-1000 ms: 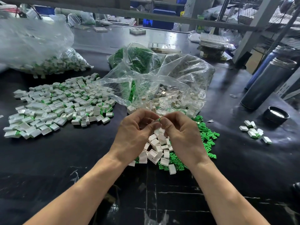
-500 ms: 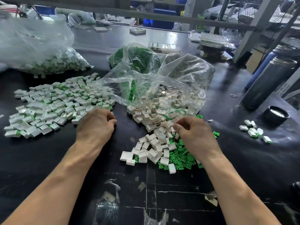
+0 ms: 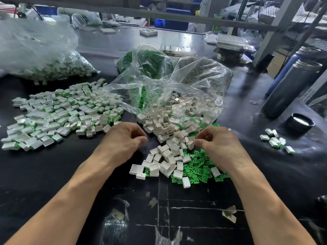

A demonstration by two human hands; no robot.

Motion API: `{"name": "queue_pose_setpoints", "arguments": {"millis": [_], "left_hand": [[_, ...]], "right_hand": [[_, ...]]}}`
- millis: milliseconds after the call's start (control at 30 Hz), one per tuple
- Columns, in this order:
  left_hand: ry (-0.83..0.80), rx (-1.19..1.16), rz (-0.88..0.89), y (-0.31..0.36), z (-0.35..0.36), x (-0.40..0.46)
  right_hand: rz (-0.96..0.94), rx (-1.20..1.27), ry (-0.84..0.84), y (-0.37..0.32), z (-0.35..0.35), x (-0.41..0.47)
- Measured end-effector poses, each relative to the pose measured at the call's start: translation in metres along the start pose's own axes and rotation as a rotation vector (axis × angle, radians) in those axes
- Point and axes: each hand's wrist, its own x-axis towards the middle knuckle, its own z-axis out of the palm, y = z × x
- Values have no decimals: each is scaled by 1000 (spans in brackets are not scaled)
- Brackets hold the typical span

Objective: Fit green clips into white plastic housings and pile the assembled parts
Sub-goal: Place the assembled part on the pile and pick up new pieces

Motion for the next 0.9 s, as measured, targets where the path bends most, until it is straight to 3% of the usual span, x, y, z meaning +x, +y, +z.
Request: {"name": "queue_pose_setpoints", "arguments": {"millis": [200, 600, 900], "left_hand": [[-186, -17, -3, 4, 5, -5], [-162, 78, 14, 18, 13, -11], [-114, 67, 38, 19, 14, -13]], "right_hand": [[42, -64, -75, 5, -6, 1], [5, -216, -126, -4, -2, -6], [-10, -40, -120, -9, -2, -10]]}}
